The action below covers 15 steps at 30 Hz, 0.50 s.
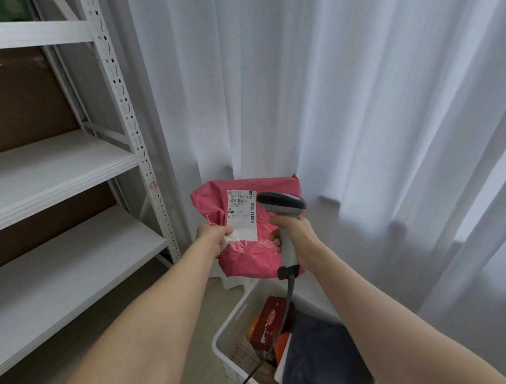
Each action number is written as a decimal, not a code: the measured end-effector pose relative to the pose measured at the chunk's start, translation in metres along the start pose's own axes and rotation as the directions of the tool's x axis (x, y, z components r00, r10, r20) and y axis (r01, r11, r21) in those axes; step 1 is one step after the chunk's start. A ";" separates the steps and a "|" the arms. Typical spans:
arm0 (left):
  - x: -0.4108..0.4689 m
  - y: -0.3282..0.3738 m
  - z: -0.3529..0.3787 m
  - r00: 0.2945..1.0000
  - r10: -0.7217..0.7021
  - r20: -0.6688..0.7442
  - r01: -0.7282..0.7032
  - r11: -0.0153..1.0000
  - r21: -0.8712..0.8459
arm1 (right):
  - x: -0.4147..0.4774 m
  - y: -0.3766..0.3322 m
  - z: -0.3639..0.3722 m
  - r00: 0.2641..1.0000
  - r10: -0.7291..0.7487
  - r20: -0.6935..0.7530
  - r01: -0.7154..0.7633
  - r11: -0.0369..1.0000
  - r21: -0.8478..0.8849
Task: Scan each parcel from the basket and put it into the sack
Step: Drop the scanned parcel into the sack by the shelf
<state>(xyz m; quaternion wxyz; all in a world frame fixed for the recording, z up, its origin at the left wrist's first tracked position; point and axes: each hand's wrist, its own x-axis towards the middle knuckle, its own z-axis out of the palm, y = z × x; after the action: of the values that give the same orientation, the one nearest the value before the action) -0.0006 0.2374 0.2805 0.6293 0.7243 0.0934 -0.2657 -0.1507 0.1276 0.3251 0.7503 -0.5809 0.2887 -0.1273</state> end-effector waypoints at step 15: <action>0.011 -0.005 -0.017 0.997 -0.075 0.008 0.074 0.997 0.035 | -0.006 -0.003 0.029 0.997 0.072 0.039 -0.066 0.989 -0.136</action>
<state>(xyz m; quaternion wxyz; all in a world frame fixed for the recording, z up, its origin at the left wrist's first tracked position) 0.0107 0.2526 0.2717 0.6067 0.7299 0.1126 -0.2941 -0.1383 0.1526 0.3344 0.7197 -0.6223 0.3002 -0.0687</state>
